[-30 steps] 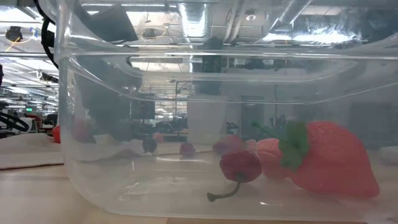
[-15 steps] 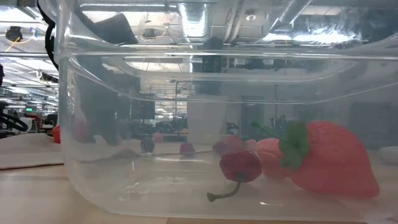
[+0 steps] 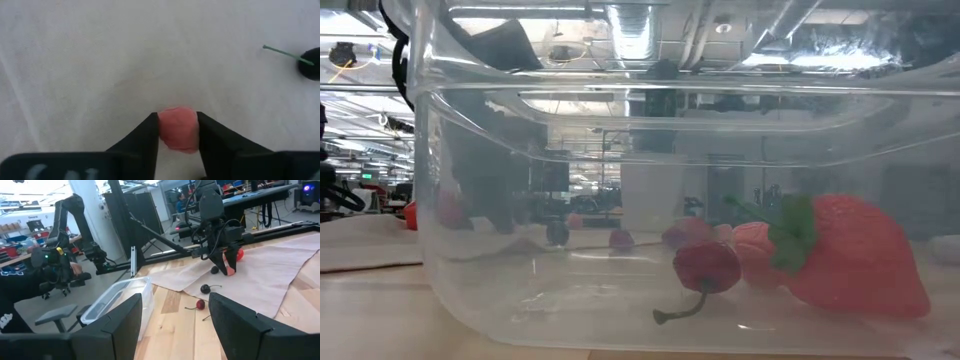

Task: Pick and placing Produce into tupperware
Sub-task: Put the bottom left peach into the transparent bin

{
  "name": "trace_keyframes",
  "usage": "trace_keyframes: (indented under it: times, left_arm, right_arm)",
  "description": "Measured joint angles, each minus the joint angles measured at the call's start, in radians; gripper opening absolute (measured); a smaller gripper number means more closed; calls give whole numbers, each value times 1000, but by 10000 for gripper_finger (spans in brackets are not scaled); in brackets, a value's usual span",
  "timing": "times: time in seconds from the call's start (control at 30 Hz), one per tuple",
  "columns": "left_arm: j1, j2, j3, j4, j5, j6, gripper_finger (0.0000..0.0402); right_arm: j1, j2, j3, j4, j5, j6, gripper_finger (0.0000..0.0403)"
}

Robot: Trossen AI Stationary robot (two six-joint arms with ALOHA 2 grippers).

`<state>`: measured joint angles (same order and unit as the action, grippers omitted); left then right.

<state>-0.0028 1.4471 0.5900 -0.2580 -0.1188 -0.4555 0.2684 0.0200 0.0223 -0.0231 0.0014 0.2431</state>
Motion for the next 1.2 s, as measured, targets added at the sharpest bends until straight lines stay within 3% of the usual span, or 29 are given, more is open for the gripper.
trace_keyframes:
  times: [0.17, 0.57, 0.9, 1.2]
  left_arm:
    - [0, 0, 0, 3, 0, 5, 71]
    - [-25, -1, 46, 54, 8, 25, 101]
    - [-134, -1, 89, 345, 161, 34, 102]
    - [-293, -1, 119, 488, 155, -20, 103]
  right_arm:
    - [0, 0, 0, 0, 0, 4, 255]
    - [0, 0, 0, 0, 0, 4, 255]
    - [0, 0, 1, -6, 0, 5, 255]
    - [0, 0, 1, -6, 0, 4, 255]
